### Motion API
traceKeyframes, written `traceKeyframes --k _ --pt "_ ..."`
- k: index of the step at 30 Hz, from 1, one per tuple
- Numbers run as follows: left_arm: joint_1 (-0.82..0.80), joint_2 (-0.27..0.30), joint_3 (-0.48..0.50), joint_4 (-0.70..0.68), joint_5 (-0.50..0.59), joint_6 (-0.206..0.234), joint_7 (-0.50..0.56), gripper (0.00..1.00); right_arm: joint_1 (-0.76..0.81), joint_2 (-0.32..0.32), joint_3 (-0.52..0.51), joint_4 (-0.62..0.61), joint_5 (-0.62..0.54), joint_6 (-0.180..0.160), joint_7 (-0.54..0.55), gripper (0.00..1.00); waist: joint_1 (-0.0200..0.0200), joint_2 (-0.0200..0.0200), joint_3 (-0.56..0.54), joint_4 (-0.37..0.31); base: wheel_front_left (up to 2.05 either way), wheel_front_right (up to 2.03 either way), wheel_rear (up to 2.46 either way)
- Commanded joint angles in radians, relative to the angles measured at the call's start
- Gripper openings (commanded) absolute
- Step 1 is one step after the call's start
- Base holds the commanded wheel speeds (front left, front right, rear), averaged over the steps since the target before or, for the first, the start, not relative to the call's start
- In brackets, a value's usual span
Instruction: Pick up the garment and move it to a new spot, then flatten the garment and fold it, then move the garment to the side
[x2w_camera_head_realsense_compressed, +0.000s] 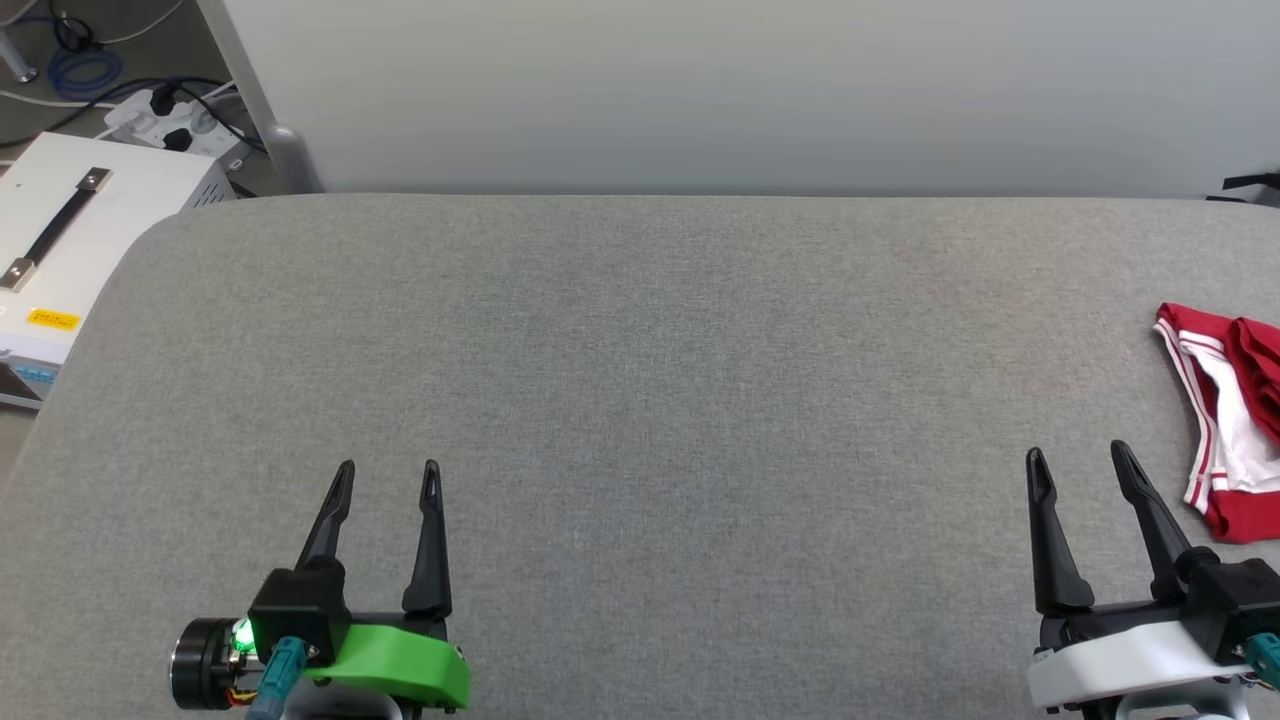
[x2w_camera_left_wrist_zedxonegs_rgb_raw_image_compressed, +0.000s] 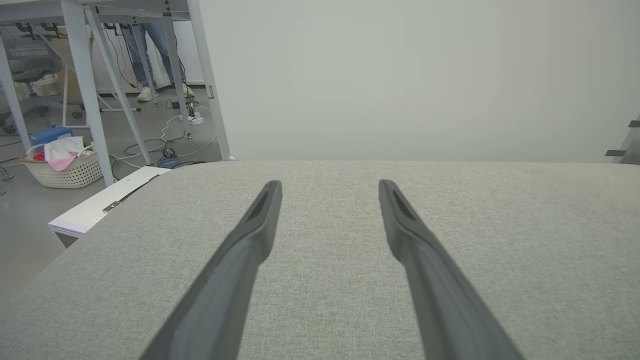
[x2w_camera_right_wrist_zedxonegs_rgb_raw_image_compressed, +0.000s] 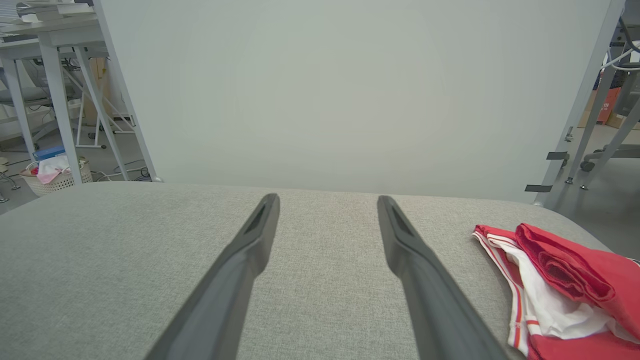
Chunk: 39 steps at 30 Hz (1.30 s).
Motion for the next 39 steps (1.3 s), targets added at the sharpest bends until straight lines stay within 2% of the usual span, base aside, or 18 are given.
traceKeyframes --k 1,16,17,39 --pt "0.013 -0.005 -0.001 0.001 -0.002 -0.004 -0.006 1.00 0.014 0.005 -0.004 -0.004 -0.007 -0.001 -0.009 1.00 0.0001 0.0000 -0.001 0.001 0.00 0.00 0.00" --pt "0.016 -0.006 0.003 0.004 0.001 -0.004 -0.006 1.00 0.012 0.012 0.005 0.009 -0.010 -0.001 -0.009 1.00 0.0001 0.0000 0.001 -0.002 0.00 0.00 0.00" --pt "0.002 0.000 0.001 0.003 0.000 0.000 0.001 0.00 0.000 0.009 0.004 0.007 -0.006 0.000 0.002 0.00 0.0001 0.0000 0.001 -0.002 0.00 0.00 0.00" --pt "-0.004 -0.001 0.005 -0.003 0.010 0.003 0.037 0.00 -0.012 0.010 0.008 0.015 -0.019 0.000 0.037 0.00 0.0001 0.0000 -0.006 -0.007 0.00 0.00 0.00"
